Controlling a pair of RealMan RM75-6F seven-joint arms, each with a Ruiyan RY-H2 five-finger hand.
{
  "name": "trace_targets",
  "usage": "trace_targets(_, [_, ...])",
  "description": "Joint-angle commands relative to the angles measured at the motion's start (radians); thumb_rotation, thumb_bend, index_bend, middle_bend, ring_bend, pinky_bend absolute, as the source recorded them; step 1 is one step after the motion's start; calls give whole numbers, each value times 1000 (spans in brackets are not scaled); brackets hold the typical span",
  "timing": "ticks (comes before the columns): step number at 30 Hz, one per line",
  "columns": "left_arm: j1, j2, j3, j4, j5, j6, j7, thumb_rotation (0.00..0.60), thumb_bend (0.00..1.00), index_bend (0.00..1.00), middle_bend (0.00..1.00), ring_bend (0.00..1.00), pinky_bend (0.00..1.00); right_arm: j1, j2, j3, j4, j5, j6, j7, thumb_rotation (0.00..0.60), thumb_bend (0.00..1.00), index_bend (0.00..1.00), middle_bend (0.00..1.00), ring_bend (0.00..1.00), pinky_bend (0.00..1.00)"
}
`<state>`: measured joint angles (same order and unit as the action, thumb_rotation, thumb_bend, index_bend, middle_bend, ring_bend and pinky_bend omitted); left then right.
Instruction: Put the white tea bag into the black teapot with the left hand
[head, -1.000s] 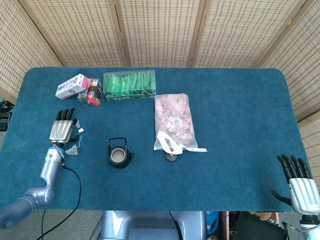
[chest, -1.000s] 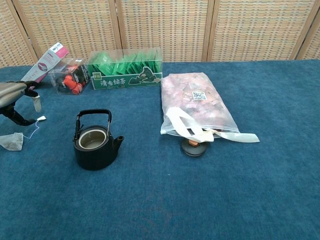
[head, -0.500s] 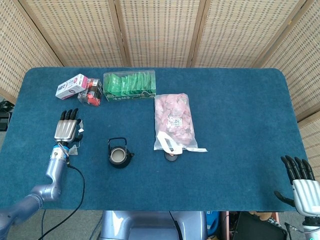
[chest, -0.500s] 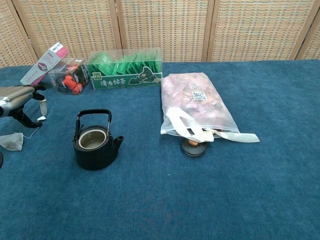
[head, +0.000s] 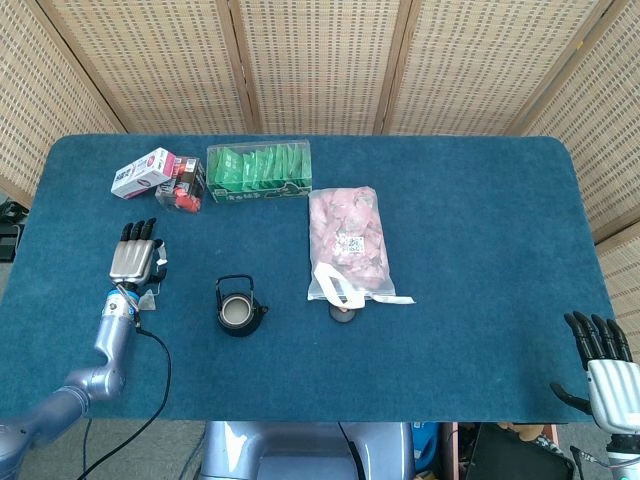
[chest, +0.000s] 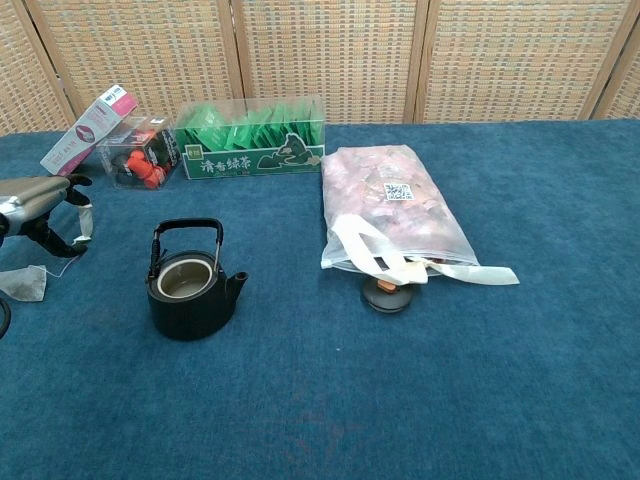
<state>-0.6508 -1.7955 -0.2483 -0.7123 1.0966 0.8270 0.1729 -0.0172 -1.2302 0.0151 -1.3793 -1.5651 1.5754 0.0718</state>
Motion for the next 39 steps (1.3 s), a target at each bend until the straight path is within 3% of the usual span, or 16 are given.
trace_targets(1, [1,0,0,0,-1,0,1,600,318,534,40,0,0,0,0,0,0,0,0,0,600,101,29,151,0,0])
trace_targets(28, [19,19,3,-25,-7,14,2,600,480,644,73,0,0,-4,-4,4,9,-1,3,8,600,102,29,151,0,0])
trace_targets(39, [59,135,18,-230,105,177,-77,600,480,644,73,0,0,-5,-7,3,15,-9,11,16,600,102,29,151,0,0])
